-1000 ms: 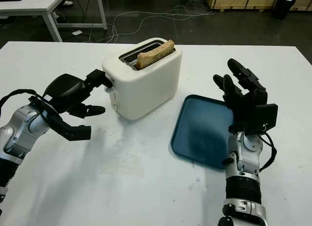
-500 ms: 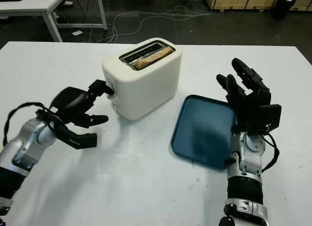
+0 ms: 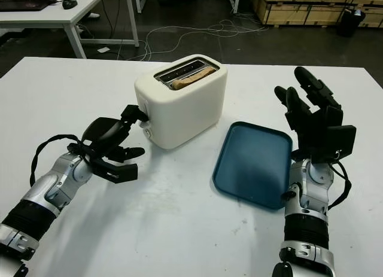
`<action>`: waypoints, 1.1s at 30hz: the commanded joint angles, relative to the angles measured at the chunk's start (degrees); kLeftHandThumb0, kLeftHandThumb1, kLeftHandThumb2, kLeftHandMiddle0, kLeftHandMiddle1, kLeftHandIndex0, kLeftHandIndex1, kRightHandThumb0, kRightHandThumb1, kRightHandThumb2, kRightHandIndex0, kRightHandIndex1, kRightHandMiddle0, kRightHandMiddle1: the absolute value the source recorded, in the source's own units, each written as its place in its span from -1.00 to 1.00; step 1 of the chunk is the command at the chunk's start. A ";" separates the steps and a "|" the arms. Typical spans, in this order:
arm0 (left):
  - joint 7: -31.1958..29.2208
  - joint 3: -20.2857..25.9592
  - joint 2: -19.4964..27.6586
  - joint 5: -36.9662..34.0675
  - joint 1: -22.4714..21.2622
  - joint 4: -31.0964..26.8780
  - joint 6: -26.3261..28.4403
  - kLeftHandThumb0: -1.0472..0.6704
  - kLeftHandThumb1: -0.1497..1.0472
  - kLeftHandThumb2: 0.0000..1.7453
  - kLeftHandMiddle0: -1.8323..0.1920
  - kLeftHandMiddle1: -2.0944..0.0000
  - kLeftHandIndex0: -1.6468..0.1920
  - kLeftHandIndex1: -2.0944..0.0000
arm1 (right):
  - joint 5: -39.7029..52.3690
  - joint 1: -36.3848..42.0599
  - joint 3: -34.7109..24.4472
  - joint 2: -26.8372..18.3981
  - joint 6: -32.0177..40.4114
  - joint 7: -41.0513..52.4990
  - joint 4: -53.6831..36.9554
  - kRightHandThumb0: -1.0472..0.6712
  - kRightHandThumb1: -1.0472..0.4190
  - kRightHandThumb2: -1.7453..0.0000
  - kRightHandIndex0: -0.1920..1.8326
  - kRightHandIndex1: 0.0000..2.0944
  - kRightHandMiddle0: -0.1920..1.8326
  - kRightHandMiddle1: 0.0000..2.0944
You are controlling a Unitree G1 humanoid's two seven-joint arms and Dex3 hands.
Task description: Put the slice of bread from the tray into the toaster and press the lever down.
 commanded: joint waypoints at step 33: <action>-15.77 -9.21 -5.48 -6.07 1.97 9.37 9.83 -0.50 0.46 -0.66 -0.73 0.83 0.29 0.28 | 1.82 -0.62 0.17 0.64 -0.41 0.28 -0.83 -0.04 -0.83 0.64 0.16 -0.99 -0.01 -1.00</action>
